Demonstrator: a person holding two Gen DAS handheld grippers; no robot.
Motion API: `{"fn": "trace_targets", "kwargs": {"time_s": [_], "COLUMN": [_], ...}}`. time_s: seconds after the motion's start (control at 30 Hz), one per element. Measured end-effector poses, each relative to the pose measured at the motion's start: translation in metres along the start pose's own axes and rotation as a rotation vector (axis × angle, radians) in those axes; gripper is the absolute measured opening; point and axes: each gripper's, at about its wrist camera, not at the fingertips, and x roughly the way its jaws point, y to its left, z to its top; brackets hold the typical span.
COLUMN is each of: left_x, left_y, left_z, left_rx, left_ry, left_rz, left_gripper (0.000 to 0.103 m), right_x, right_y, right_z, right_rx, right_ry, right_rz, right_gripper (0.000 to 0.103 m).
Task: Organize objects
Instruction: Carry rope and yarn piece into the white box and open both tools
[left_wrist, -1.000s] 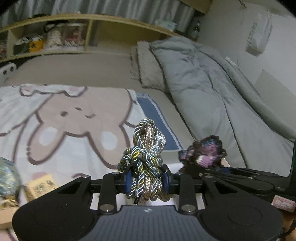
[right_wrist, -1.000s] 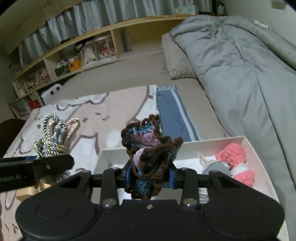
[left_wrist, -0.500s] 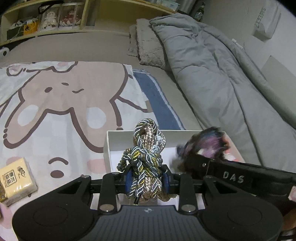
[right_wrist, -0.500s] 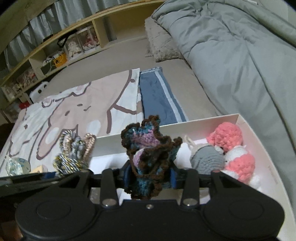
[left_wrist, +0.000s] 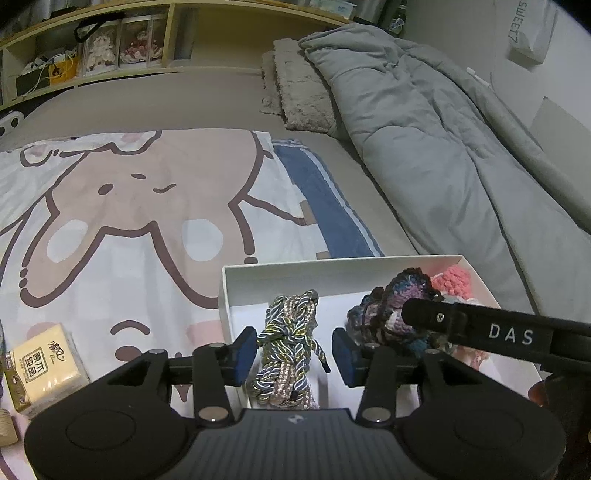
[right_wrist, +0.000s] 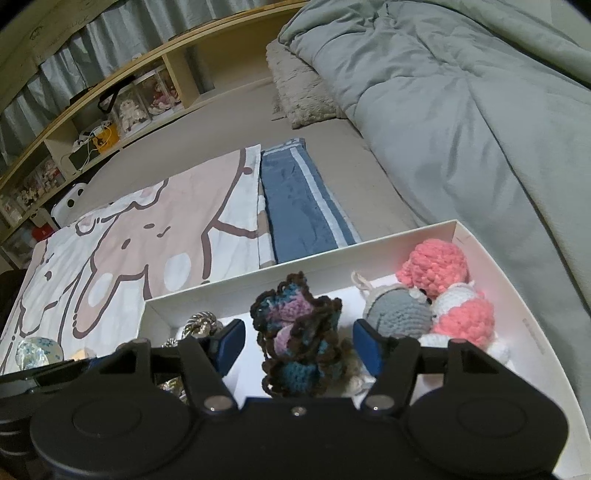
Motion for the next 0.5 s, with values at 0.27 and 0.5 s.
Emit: {"fn": "trace_targets", "kwargs": {"time_s": [0.27, 0.5], "left_x": [-0.012, -0.038], "left_y": [0.002, 0.005], "left_z": [0.002, 0.001], "left_rx": [-0.002, 0.011], "left_ry": [0.005, -0.010], "left_rz": [0.011, 0.025], "left_gripper": [0.046, 0.046], "right_x": [-0.011, -0.037], "right_y": [0.002, 0.004], "right_z": [0.000, -0.001], "right_rx": [0.004, 0.023], "right_ry": [-0.015, -0.045], "right_rz": [-0.002, 0.001], "right_gripper": [0.065, 0.066]}}
